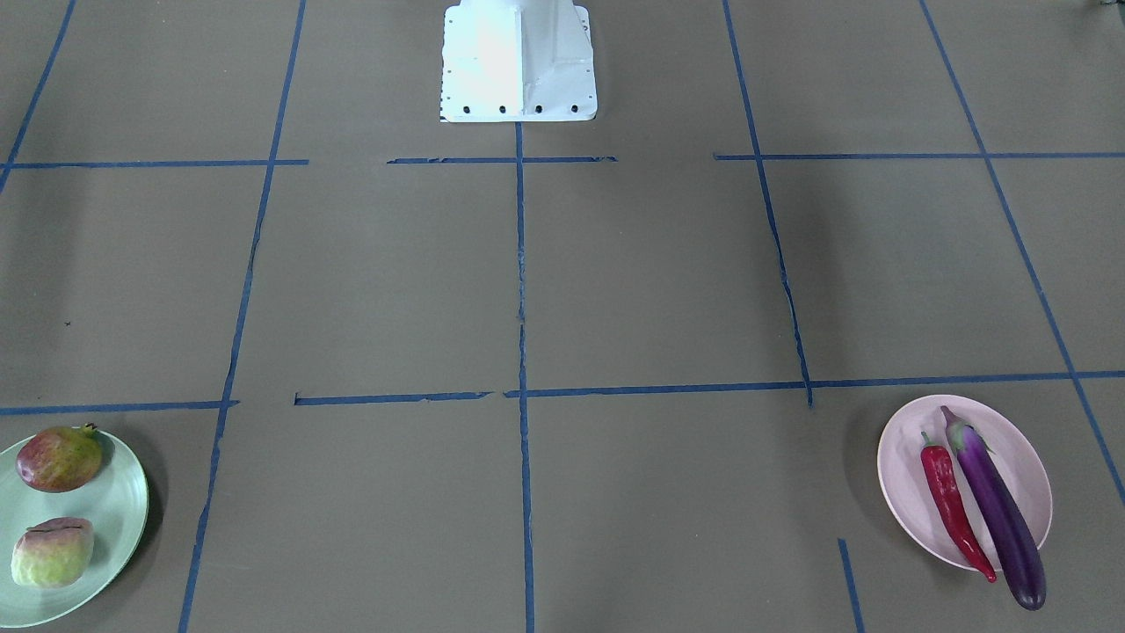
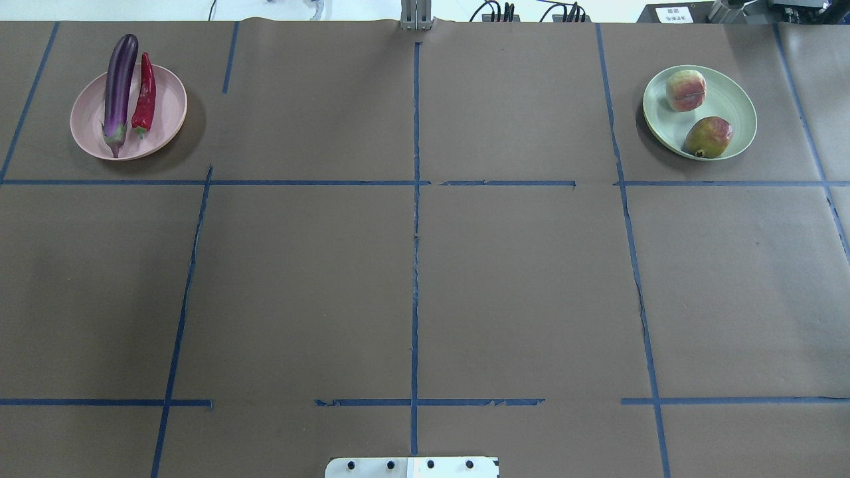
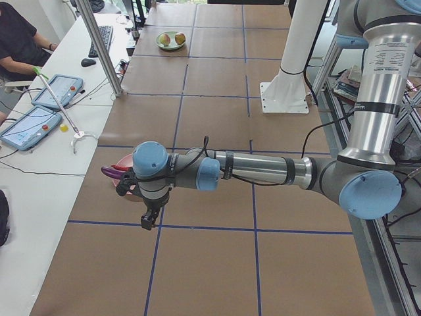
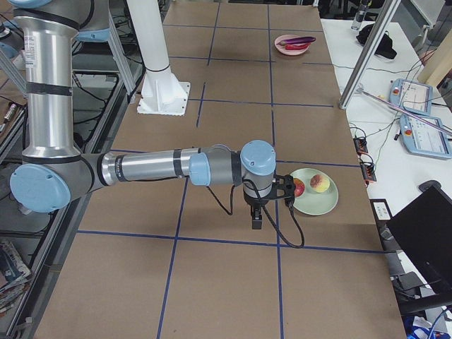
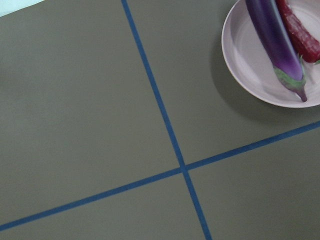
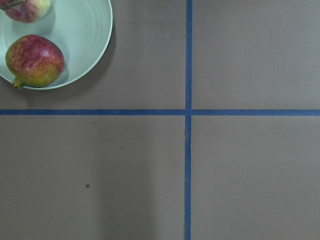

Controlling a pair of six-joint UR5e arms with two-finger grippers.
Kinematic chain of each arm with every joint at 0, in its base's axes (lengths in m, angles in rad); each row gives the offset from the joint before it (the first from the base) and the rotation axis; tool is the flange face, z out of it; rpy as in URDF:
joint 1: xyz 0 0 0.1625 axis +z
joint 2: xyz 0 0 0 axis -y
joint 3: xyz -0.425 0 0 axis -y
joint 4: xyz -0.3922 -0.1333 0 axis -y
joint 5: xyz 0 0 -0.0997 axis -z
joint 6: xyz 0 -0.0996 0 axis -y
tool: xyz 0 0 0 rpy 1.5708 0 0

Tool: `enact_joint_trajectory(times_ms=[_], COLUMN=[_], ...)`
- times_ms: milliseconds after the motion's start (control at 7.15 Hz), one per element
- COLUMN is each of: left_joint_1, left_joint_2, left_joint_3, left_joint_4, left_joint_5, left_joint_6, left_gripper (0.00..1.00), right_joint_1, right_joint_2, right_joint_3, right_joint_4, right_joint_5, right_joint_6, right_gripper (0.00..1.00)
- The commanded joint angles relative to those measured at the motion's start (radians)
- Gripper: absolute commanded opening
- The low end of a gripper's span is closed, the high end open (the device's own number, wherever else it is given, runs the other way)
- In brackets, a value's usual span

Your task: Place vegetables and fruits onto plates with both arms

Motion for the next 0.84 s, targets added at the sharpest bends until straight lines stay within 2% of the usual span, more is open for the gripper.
enact_joint_trajectory(times_ms=[0,140,419,699], left_joint_1=[-0.008,-0.005,-0.005,-0.005], left_joint_2=[0.011,0.088,0.174,0.219], left_joint_3=[-0.167,-0.253,-0.316,-0.318], left_joint_4=[0.315,0.368,0.323,0.286], left_joint_5=[-0.004,0.0,-0.003,0.002], left_joint_6=[-0.004,-0.015,-0.012,-0.007], left_gripper=[1.0,1.0,1.0,1.0], right_joint_1=[0.003,0.003,0.002,-0.033], right_joint_2=[-0.015,-0.017,-0.038,-0.066], right_joint_3=[0.002,0.002,0.001,0.031], right_joint_4=[-0.018,-0.017,-0.012,-0.01], right_joint_5=[-0.016,-0.012,-0.008,0.012], right_joint_6=[-0.01,-0.012,-0.014,-0.017], right_gripper=[1.0,1.0,1.0,1.0])
